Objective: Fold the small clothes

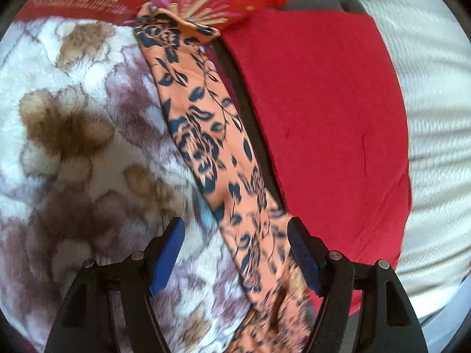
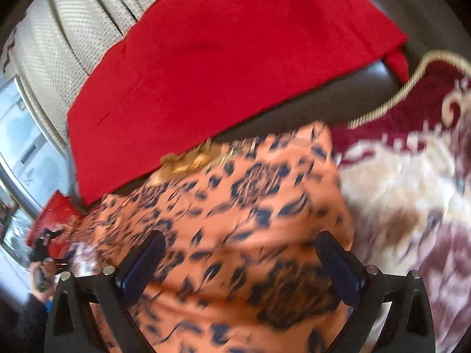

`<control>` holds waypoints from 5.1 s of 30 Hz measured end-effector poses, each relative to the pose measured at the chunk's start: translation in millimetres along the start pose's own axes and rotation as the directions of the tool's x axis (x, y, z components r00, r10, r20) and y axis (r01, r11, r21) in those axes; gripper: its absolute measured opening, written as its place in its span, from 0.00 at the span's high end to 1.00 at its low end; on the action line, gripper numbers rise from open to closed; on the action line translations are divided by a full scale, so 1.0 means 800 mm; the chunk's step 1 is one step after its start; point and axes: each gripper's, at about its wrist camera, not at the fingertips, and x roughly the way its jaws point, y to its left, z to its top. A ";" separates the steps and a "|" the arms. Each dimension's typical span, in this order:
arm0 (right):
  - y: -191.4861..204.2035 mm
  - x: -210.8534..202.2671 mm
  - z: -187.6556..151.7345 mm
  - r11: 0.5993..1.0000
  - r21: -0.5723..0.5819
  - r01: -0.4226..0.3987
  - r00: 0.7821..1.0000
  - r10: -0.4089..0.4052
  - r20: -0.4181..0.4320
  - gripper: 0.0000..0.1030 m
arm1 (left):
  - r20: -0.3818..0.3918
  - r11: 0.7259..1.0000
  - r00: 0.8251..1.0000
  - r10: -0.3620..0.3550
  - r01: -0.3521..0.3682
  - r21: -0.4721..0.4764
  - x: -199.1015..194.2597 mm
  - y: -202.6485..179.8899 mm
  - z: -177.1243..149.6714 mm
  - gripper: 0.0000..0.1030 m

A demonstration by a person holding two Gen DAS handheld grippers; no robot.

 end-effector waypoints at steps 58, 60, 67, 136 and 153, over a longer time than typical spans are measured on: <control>0.067 -0.062 -0.057 0.997 0.031 -0.072 0.972 0.063 0.228 0.11 | -0.016 0.981 0.998 -0.055 0.057 0.187 0.020 -0.065 -0.052 0.17; 0.097 -0.054 -0.080 0.993 -0.032 -0.113 0.965 0.117 0.233 0.11 | 0.039 0.995 0.996 -0.078 0.075 0.068 0.010 -0.032 -0.012 0.17; 0.125 0.022 -0.120 0.990 -0.079 -0.114 0.986 0.122 0.112 0.11 | 0.119 0.994 0.992 -0.033 0.045 -0.098 0.023 0.025 0.071 0.17; 0.193 0.146 0.074 0.873 -0.231 0.429 0.889 -0.454 -0.065 0.92 | 0.035 0.814 0.999 0.004 -0.023 0.580 -0.010 -0.107 -0.157 0.23; -0.035 0.096 0.022 0.881 0.453 -0.138 0.989 0.149 0.012 0.17 | 0.019 0.795 0.999 0.046 -0.049 0.604 0.018 -0.115 -0.177 0.23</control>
